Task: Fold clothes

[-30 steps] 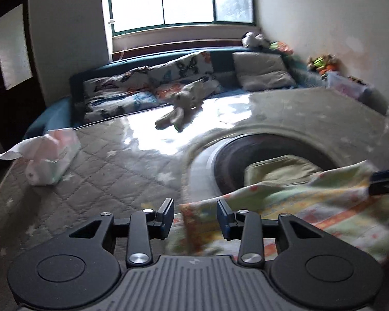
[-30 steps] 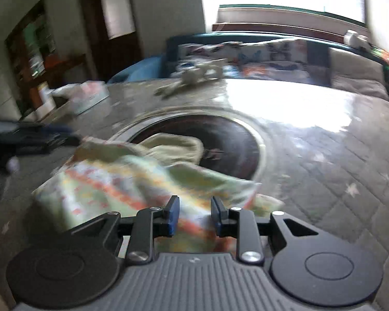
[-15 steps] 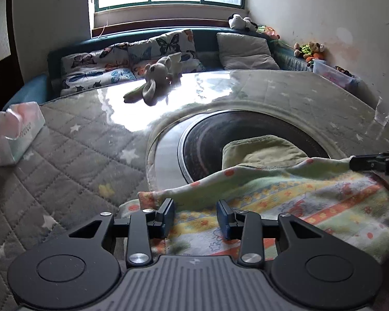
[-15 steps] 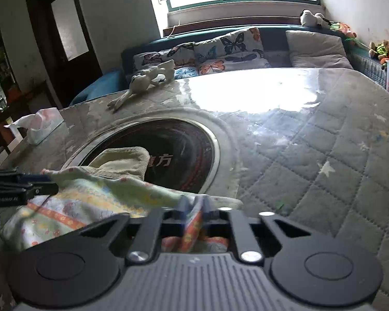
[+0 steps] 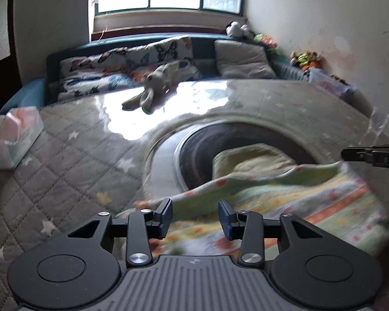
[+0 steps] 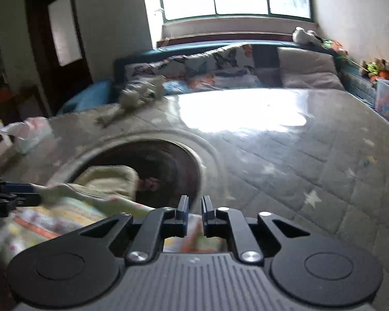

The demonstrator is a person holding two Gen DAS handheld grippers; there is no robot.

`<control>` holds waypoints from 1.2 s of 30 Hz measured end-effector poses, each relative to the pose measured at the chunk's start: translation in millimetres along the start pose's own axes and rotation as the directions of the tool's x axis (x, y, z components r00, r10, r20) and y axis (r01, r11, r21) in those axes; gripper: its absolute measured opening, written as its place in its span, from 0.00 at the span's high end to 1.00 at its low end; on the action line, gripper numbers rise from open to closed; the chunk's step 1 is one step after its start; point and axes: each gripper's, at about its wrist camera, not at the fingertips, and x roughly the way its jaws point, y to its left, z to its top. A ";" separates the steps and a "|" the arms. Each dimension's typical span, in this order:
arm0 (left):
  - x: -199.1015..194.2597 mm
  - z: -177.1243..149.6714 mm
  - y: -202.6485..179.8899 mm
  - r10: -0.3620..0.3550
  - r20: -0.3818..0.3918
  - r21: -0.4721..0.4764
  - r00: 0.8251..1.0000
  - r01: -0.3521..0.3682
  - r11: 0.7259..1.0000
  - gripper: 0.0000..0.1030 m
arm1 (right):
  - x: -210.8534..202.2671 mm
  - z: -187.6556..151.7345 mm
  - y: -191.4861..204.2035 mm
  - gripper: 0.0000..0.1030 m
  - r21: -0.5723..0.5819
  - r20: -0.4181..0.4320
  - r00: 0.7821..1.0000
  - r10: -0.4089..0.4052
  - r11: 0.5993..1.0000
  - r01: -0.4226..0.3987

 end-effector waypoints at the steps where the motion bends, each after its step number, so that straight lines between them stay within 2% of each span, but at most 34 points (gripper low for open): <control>1: -1.7 1.8 -2.2 -0.010 0.007 0.000 1.000 0.010 1.000 0.57 | -0.7 1.2 4.9 0.90 -0.004 -0.004 0.999 0.032 0.999 -0.032; 4: 2.7 7.5 -9.5 -0.051 0.006 -0.007 0.999 0.051 0.999 0.53 | 2.4 2.6 20.5 0.89 -0.015 -0.031 0.992 0.121 0.993 -0.121; 8: 19.4 11.6 -13.9 -0.050 -0.018 -0.012 0.999 0.050 0.999 0.53 | 21.4 2.9 47.1 0.89 -0.077 -0.082 0.980 0.181 0.979 -0.187; 15: 40.6 8.9 0.1 -0.019 -0.055 -0.081 0.998 0.014 0.997 0.53 | 51.7 4.8 53.6 0.88 -0.082 -0.138 0.980 0.142 0.985 -0.154; 19: 26.9 7.4 0.3 -0.017 -0.031 -0.088 0.999 0.014 0.996 0.53 | 36.5 6.2 55.8 0.87 -0.108 -0.115 0.982 0.152 0.980 -0.164; 22: 10.7 2.5 -9.6 -0.033 -0.013 -0.061 0.999 0.032 0.998 0.53 | 21.0 4.3 67.2 0.85 -0.145 -0.111 0.974 0.197 0.967 -0.211; 25: -1.9 -8.0 -21.0 -0.058 -0.012 -0.043 0.998 0.057 0.997 0.51 | 15.3 -1.4 83.8 0.81 -0.177 -0.123 0.966 0.227 0.953 -0.247; 27: -8.2 -16.2 -27.9 -0.072 -0.017 -0.035 0.997 0.071 0.997 0.51 | 14.6 -7.0 93.7 0.72 -0.196 -0.134 0.961 0.241 0.944 -0.264; 31: -18.9 -32.4 -38.9 -0.059 -0.015 -0.007 0.998 0.059 0.998 0.48 | 12.1 -18.6 106.9 0.70 -0.235 -0.144 0.962 0.233 0.936 -0.262; 36: -30.6 -45.0 -39.2 -0.049 -0.003 -0.015 0.999 0.049 0.999 0.45 | -4.8 -32.8 103.9 0.67 -0.225 -0.146 0.957 0.250 0.934 -0.278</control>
